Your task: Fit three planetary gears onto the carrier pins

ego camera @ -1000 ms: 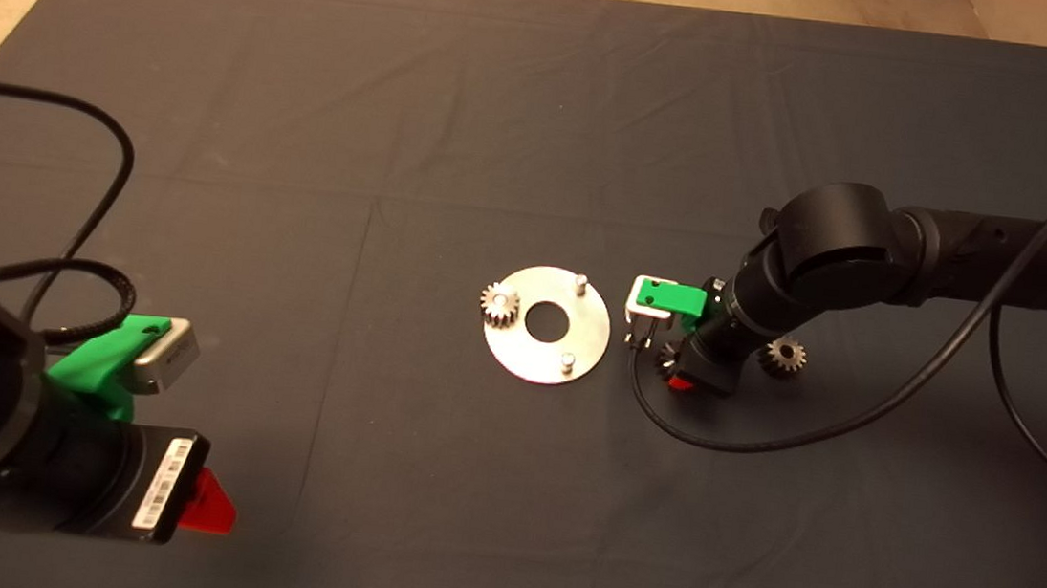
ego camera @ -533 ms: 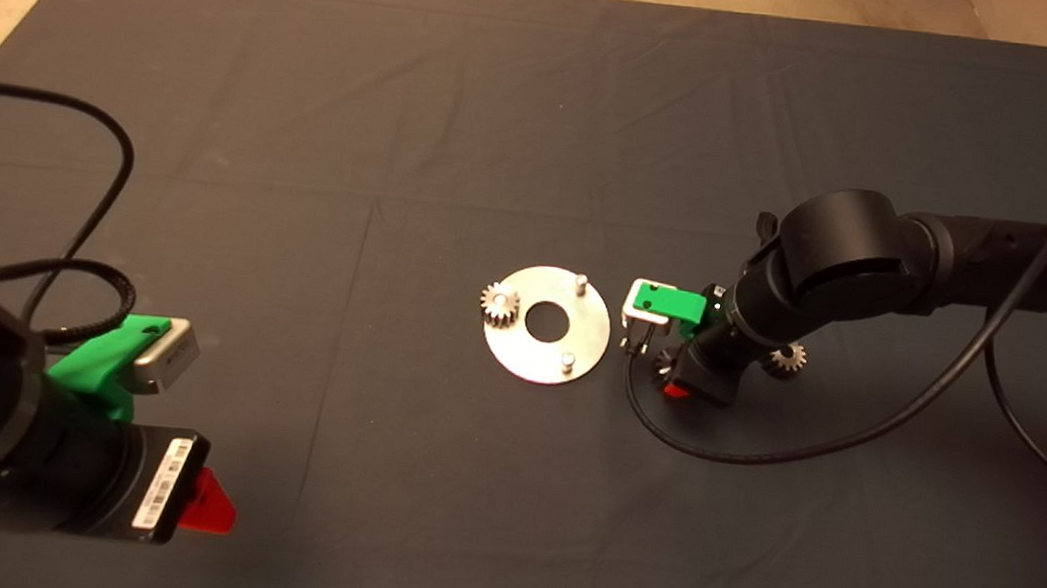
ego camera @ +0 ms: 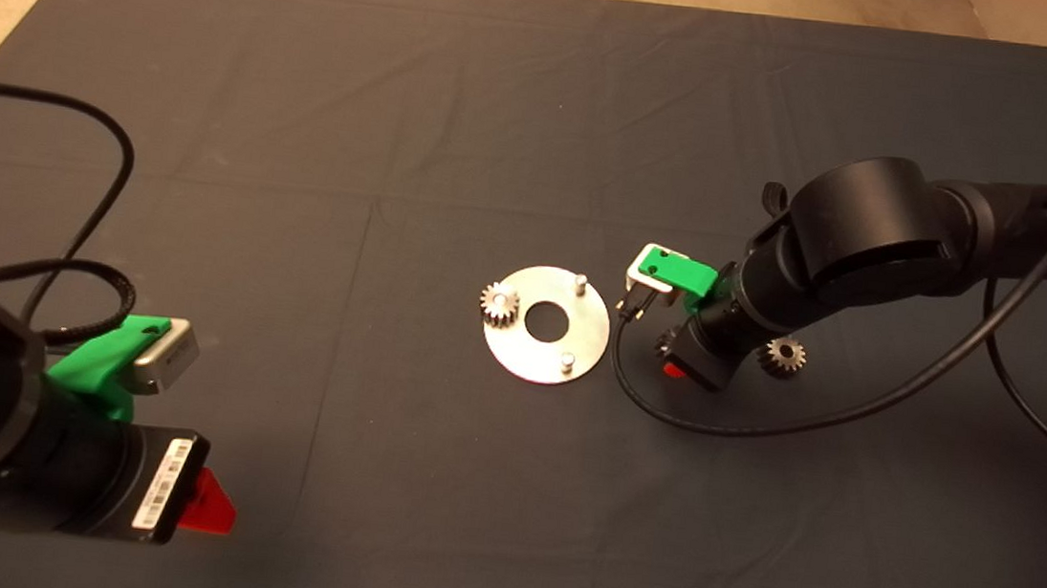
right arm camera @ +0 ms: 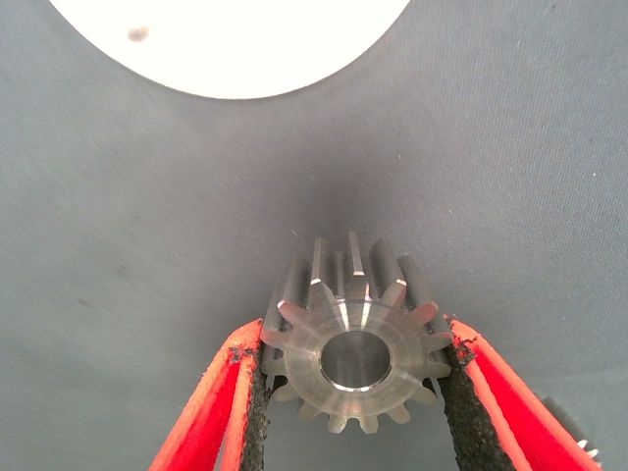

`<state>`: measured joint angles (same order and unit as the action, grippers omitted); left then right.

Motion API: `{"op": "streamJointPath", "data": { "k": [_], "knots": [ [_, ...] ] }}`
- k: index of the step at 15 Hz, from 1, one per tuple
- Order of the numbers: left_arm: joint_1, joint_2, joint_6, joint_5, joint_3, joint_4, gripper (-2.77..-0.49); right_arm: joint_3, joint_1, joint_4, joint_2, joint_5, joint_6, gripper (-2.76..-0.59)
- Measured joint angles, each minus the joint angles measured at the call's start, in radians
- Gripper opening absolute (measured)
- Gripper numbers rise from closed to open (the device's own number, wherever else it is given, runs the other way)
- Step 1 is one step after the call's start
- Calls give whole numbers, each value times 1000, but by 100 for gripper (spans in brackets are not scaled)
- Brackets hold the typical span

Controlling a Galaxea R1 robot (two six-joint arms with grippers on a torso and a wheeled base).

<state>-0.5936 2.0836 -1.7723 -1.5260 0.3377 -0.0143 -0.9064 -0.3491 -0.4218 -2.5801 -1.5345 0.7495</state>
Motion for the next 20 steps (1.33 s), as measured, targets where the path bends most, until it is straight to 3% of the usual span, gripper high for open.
{"op": "streamJointPath", "data": {
  "k": [5, 7, 15, 20],
  "knots": [
    [0, 0, 0, 0, 0, 0, -122, -4, -15, 0, -79, 2, 119, -231],
    [0, 3, 0, 0, 0, 0, -122, -60, -14, 0, -128, 1, 139, -231],
    [0, 2, 0, 0, -3, 1, -122, -298, -15, 0, -262, 4, 149, -231],
    [0, 3, 0, 0, -4, 1, -122, -395, -22, 0, -290, 4, 149, -231]
  ]
}}
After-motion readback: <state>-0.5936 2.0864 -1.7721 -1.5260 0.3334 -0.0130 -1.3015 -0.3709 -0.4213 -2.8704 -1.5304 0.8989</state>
